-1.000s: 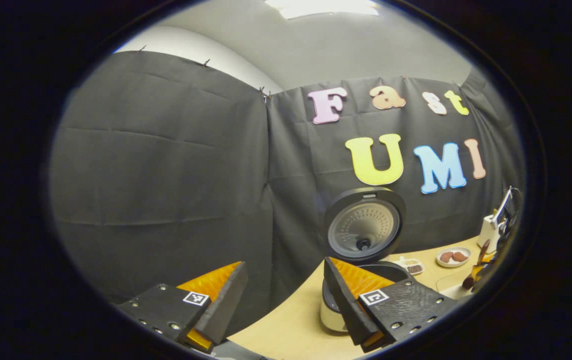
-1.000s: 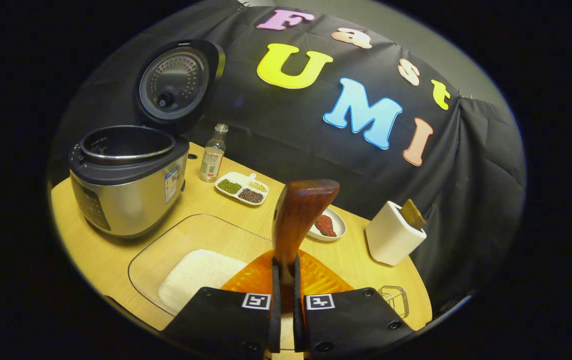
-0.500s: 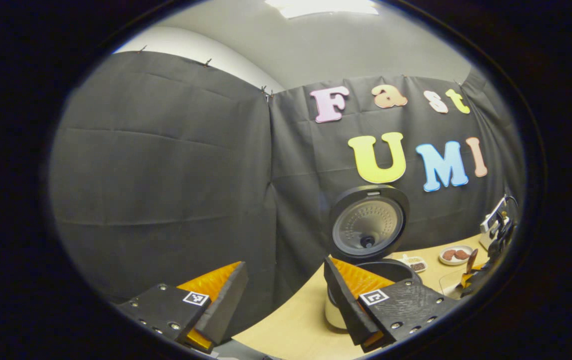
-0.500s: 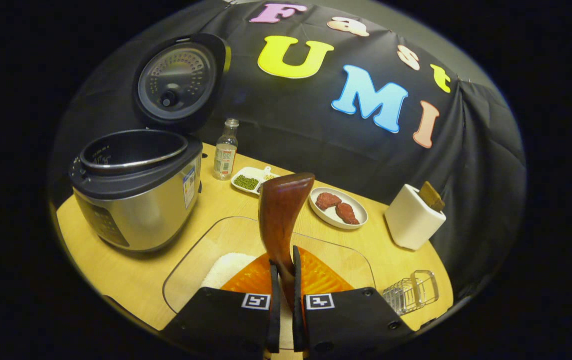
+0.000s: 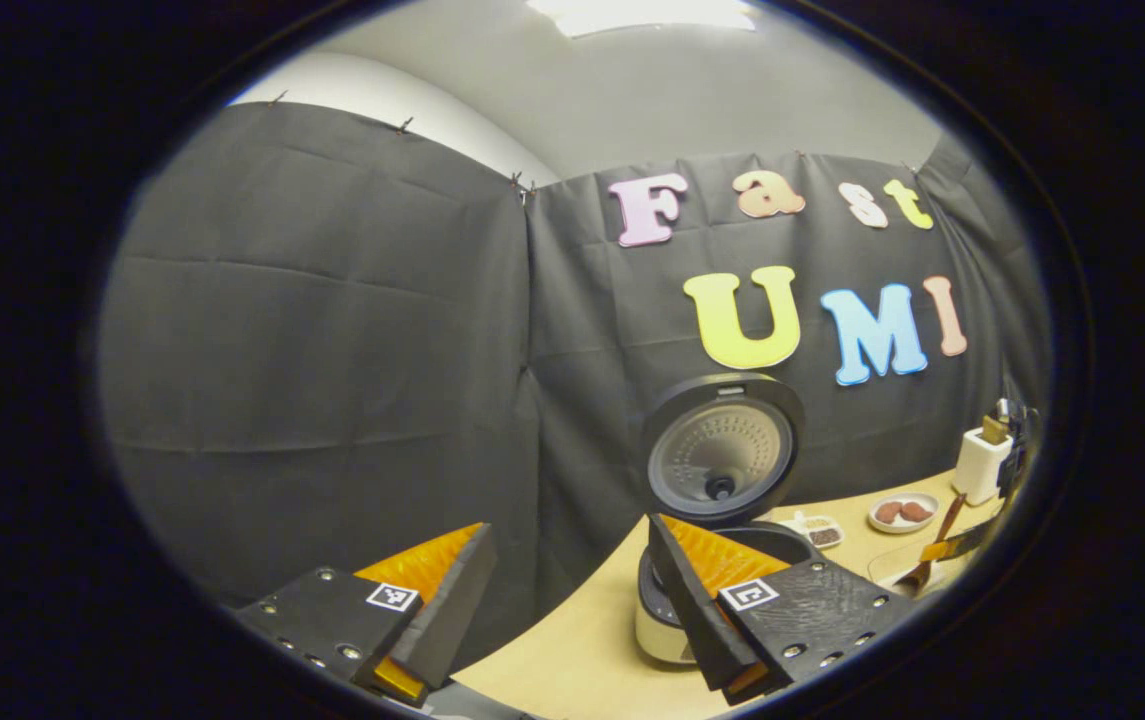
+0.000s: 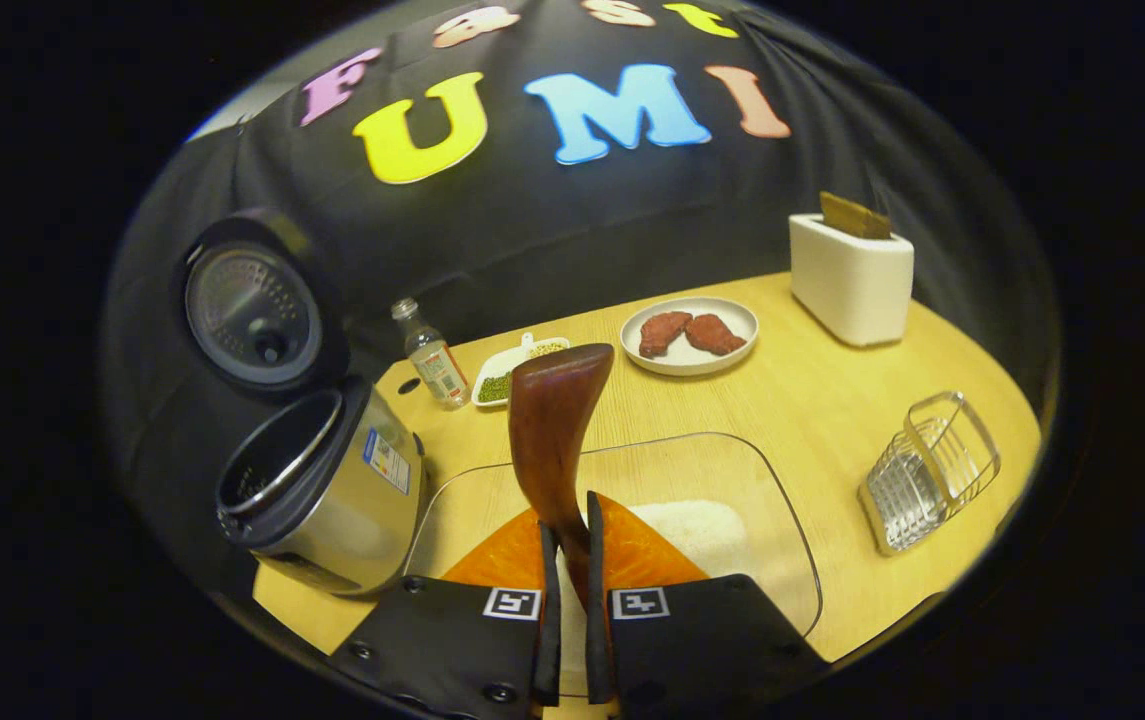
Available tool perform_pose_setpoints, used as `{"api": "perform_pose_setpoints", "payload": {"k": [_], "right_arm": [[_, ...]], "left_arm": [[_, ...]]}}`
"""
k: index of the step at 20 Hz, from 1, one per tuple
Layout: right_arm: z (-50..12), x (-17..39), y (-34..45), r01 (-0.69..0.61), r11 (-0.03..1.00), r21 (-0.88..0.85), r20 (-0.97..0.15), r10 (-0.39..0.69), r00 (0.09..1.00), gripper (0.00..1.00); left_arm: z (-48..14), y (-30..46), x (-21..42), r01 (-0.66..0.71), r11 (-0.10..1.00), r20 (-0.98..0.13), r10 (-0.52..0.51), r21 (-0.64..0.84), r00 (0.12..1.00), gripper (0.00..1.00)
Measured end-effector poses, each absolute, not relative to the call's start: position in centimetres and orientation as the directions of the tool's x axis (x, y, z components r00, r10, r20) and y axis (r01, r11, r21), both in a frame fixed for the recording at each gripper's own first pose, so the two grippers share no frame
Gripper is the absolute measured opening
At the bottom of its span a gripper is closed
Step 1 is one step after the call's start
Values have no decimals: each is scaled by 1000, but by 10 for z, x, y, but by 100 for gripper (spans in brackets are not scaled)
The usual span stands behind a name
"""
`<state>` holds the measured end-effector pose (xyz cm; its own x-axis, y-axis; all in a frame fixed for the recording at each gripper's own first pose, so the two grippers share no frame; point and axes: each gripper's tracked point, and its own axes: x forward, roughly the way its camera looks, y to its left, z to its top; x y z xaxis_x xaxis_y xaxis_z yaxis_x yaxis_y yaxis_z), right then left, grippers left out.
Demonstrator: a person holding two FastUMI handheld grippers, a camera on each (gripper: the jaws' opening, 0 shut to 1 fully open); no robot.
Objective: Close the left gripper, press the button to open the rice cooker; take a wooden spoon from the chopstick holder with the right hand, scoop a spoonful of rice and pour it into the rice cooker, then put the wooden spoon back into the chopstick holder.
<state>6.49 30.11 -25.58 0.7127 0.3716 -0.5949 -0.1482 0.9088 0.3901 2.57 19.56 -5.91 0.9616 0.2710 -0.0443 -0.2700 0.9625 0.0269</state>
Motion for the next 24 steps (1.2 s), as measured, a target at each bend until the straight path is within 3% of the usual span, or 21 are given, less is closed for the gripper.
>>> {"api": "perform_pose_setpoints", "payload": {"k": [5, 11, 18, 24], "right_arm": [[-264, 68, 279, 27, 785, 619, -589, 442, 677, 8], [-250, 72, 257, 168, 606, 778, -533, 495, 686, 12], [-208, 86, 249, 232, 407, 884, -437, 540, 720, 12], [-165, 97, 288, 217, 279, 935, -347, 609, 713, 12]], "left_arm": [[-50, 187, 31, -248, 968, -34, 250, 43, 968, 92], [-40, 178, 33, -229, 972, -22, 230, 56, 973, 92], [-45, 176, 30, -227, 973, -26, 228, 34, 973, 92], [-48, 196, 24, -263, 965, -27, 264, 23, 964, 92]]}}
